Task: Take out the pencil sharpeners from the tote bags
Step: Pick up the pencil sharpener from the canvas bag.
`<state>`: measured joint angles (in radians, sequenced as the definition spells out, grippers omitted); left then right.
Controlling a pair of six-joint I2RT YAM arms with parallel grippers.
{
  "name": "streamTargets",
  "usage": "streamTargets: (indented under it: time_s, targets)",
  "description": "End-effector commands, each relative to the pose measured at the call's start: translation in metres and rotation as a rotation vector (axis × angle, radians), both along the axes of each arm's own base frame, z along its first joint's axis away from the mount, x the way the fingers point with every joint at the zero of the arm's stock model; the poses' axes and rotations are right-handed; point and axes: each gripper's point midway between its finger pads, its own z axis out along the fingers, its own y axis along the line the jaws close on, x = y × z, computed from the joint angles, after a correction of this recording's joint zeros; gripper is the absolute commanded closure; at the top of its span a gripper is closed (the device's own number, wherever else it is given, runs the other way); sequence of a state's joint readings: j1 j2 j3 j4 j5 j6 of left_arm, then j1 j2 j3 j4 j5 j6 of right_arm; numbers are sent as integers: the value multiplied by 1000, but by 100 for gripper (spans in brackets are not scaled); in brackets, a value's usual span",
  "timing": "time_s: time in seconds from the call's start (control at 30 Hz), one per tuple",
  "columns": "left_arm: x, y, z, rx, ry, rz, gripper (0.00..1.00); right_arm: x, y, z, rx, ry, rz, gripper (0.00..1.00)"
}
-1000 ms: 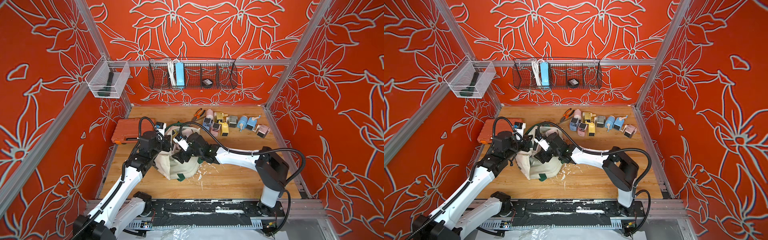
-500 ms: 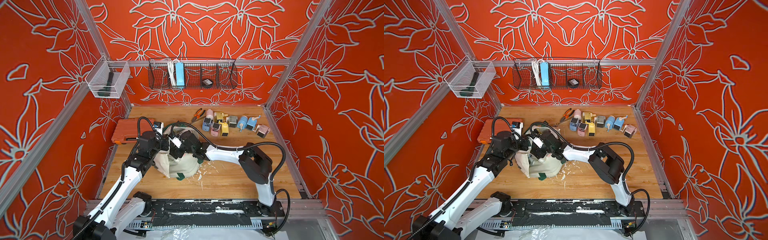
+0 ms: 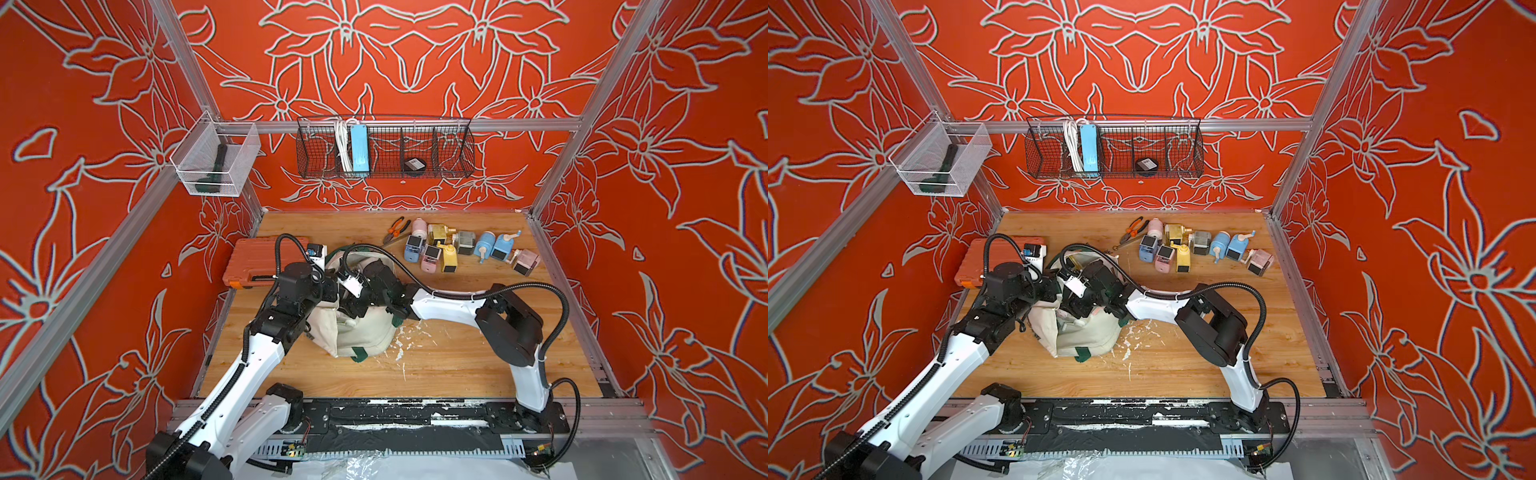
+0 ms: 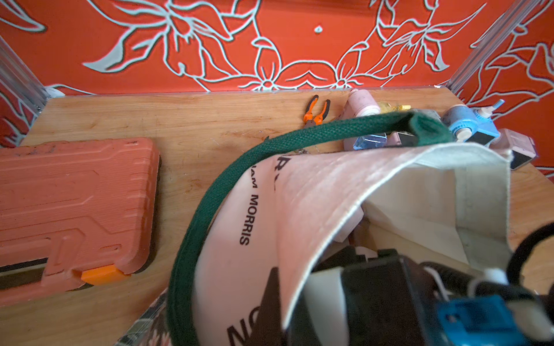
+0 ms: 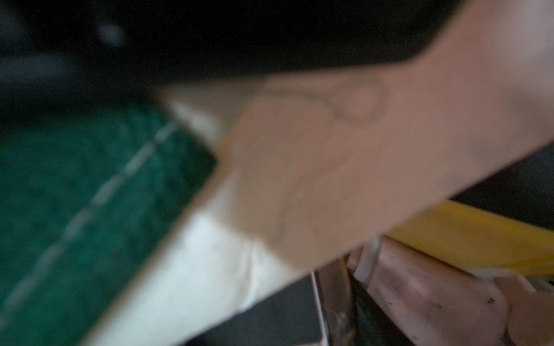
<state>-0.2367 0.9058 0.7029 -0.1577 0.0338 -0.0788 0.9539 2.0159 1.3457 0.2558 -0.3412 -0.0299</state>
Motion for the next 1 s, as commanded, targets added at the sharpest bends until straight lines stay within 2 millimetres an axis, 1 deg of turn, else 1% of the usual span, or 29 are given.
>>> streamTargets:
  time_s: [0.0,0.13,0.3,0.4,0.47,0.6,0.77,0.87,0.97]
  targets:
    - [-8,-12,-2,-29,14,-56,100,-16,-7,19,29,-24,27,58]
    - [-8,-11,-2,-28,14,-55,100,-22,-29,32,33,-37,-26,63]
    - [-8,-12,-2,-29,13,-57,100,-33,-59,38,18,-43,-72,64]
    - [-7,-12,-3,-28,18,-58,100,-38,-79,46,14,-60,-100,64]
    - [-7,-12,-4,-28,20,-57,100,-42,-91,57,23,-77,-116,64]
    - [-7,-12,-3,-28,17,-56,100,-51,-108,79,46,-97,-124,66]
    - [-8,-12,-4,-29,18,-59,100,-56,-130,115,89,-144,-153,66]
    - [-7,-12,-4,-31,19,-59,100,-52,-150,138,132,-181,-204,66]
    - [-8,-12,-4,-31,21,-60,100,-37,-170,154,164,-192,-281,67]
